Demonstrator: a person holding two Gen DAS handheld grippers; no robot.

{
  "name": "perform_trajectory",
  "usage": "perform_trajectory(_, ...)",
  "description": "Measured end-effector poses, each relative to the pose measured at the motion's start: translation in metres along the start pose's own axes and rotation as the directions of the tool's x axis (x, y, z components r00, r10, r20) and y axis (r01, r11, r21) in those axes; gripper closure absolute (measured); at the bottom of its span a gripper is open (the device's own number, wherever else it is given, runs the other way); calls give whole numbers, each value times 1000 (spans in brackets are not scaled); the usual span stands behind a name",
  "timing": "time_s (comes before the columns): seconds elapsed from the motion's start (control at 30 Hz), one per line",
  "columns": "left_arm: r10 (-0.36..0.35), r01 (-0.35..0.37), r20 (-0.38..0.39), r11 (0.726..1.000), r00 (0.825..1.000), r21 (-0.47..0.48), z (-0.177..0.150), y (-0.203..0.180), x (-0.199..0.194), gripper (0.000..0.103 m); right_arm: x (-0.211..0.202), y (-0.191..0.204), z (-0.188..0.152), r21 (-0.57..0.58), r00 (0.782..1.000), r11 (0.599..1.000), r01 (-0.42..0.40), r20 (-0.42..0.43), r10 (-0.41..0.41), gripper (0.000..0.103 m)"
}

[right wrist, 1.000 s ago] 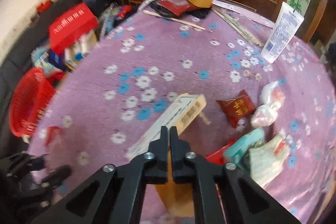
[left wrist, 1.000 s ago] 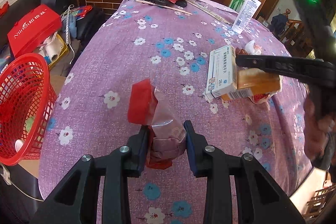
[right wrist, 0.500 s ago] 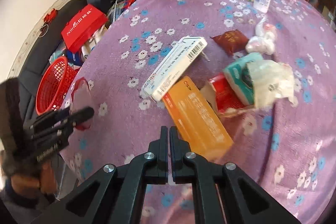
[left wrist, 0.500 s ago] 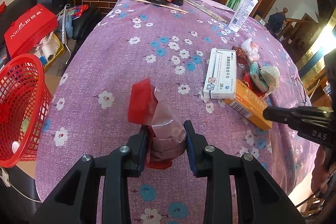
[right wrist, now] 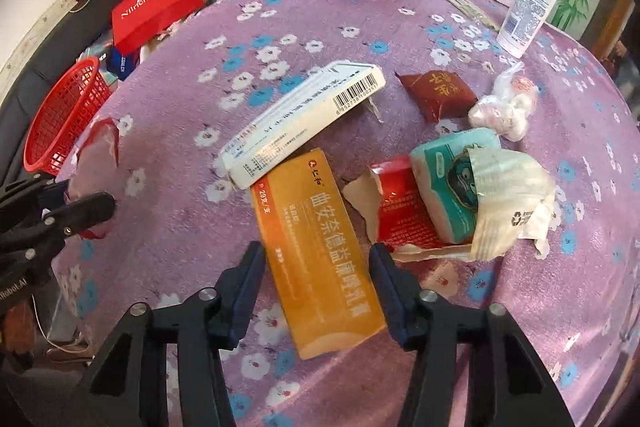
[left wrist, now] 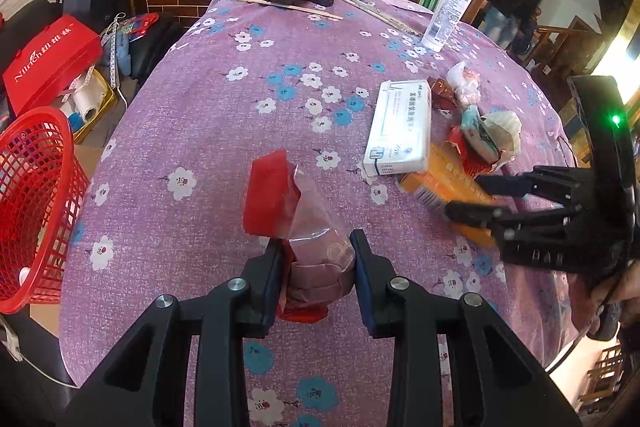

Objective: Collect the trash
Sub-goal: 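Grasp the orange box with the right gripper while the left holds the pink bag, then carry the orange box with the right gripper while the left carries the pink bag toward the red basket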

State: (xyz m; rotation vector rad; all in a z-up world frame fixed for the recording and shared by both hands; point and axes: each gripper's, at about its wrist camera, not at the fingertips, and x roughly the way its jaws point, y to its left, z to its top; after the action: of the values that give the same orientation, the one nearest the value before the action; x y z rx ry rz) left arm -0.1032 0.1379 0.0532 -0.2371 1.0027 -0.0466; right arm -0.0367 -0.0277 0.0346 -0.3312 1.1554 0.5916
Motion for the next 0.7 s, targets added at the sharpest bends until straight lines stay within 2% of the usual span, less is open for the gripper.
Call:
perform_trajectory(0.1,-2,2,-4,1000,1000,-1,-1,-1,1,72,1,14,-4,-53,999,998,42,3,-42,45)
perform_trajectory(0.17,2,-2,-5,1000,1000,4,-1,-3,1,72,0,15,-5,-42,999,998,52,11,-52,45)
perform_trajectory(0.3,0,0,6,1000,1000,15,0,-6,-1,72,-12,16,-8,22,999,999,41,23,-41,48)
perform_trajectory(0.53,10,-12,42,998,999,57,3,-14,-9,72,-52,26,-28,185,993,982,-32,122,9,51)
perform_trajectory(0.7,4,-6,37,998,999,70,3,-15,-8,72,-38,31,-39,203,997,978,-44,65,31,51)
